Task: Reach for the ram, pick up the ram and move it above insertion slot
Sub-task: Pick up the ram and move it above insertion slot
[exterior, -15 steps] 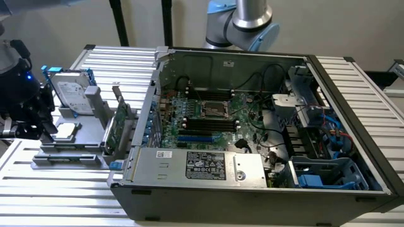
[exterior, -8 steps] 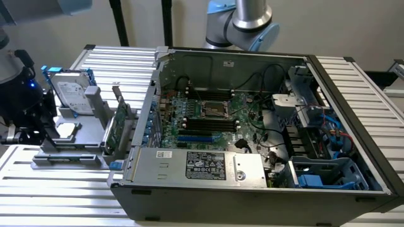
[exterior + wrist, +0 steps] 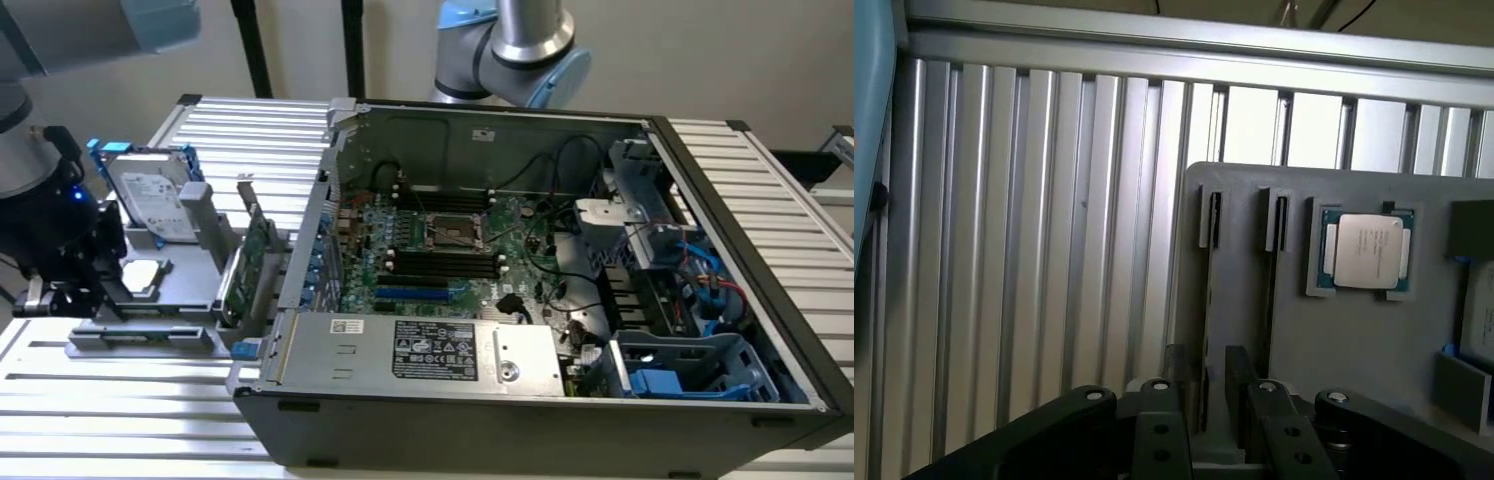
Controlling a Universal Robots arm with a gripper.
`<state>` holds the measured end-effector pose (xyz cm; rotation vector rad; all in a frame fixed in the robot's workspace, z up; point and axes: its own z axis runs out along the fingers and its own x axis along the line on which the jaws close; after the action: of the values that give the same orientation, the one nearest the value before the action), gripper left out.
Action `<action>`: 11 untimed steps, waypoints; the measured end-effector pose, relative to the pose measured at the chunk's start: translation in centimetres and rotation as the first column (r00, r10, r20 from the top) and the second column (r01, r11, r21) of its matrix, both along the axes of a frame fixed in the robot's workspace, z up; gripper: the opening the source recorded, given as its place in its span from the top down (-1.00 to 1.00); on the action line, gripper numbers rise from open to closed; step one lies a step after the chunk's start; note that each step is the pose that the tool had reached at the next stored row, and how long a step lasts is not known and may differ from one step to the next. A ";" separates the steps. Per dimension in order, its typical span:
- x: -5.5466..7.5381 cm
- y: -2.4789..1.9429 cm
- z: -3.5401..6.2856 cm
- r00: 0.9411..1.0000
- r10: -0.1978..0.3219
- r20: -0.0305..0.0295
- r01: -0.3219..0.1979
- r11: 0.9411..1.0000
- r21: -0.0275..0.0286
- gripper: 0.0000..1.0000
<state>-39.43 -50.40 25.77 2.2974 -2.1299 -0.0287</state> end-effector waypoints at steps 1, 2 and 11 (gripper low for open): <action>0.0 0.00 -0.17 1.000 -0.001 0.000 0.001 1.000 0.000 0.39; 0.0 -0.01 -0.36 1.000 -0.001 0.000 0.001 1.000 0.000 0.39; 0.0 -0.02 -1.99 1.000 -0.003 0.000 0.003 1.000 0.000 0.39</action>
<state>-39.43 -50.42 23.78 2.2937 -2.1337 -0.0288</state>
